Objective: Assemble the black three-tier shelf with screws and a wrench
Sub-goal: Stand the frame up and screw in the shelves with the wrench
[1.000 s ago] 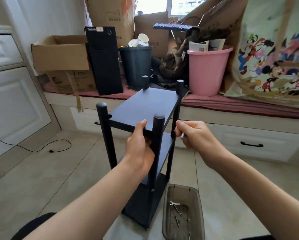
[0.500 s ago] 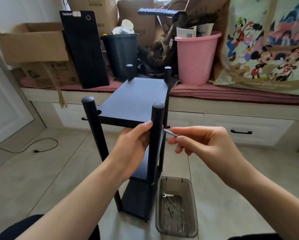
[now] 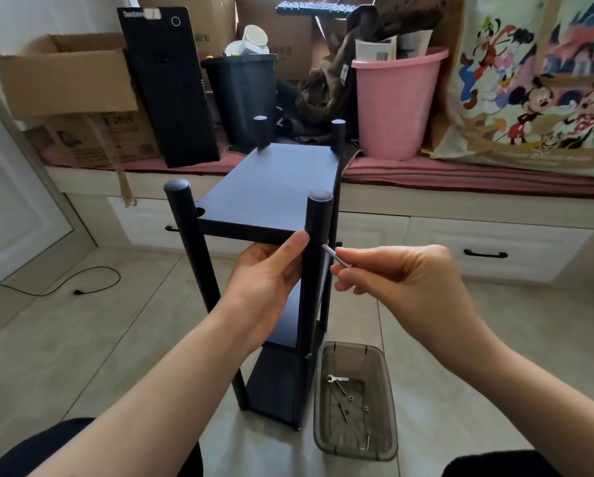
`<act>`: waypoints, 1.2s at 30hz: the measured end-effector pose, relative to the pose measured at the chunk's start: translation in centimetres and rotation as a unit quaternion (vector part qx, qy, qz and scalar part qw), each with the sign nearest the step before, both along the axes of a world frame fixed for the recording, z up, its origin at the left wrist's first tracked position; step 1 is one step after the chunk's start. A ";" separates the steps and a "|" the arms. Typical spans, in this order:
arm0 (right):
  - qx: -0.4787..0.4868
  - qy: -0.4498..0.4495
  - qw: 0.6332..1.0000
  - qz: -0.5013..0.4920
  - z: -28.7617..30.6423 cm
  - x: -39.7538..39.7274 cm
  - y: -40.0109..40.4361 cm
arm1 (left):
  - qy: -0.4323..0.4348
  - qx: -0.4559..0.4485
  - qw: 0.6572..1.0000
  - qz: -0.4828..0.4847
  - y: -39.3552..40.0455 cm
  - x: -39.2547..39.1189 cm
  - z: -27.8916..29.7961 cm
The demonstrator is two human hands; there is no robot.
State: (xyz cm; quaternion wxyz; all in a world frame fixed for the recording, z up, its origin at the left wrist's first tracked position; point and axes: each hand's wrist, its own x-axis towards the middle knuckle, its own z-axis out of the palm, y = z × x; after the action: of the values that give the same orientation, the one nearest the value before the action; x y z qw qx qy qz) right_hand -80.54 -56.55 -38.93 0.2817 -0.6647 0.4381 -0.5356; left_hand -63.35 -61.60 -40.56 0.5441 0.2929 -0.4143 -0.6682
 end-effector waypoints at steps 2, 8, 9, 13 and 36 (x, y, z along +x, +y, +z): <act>-0.004 0.006 1.000 0.004 0.1 0.1 0.0 | 0.003 0.003 1.000 0.002 0.0 -0.1 0.0; -0.028 0.021 0.999 -0.013 0.2 0.0 -0.1 | 0.000 0.004 1.000 0.007 0.1 -0.3 0.0; -0.029 0.024 0.999 -0.015 0.2 0.0 -0.1 | -0.003 0.004 1.000 0.006 0.1 -0.2 0.1; -0.022 0.013 0.999 -0.023 0.3 -0.2 -0.2 | -0.004 0.011 1.000 0.003 0.2 -0.1 0.1; -0.102 0.137 0.975 -0.143 0.1 2.4 -1.0 | 0.023 0.007 1.000 0.000 0.0 -0.3 -0.1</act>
State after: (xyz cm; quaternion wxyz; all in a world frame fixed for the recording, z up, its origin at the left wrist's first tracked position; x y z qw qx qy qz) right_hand -78.15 -57.54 -38.80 0.0703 -0.6873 0.5066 -0.5158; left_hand -63.62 -61.56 -40.70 0.5517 0.2814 -0.3965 -0.6776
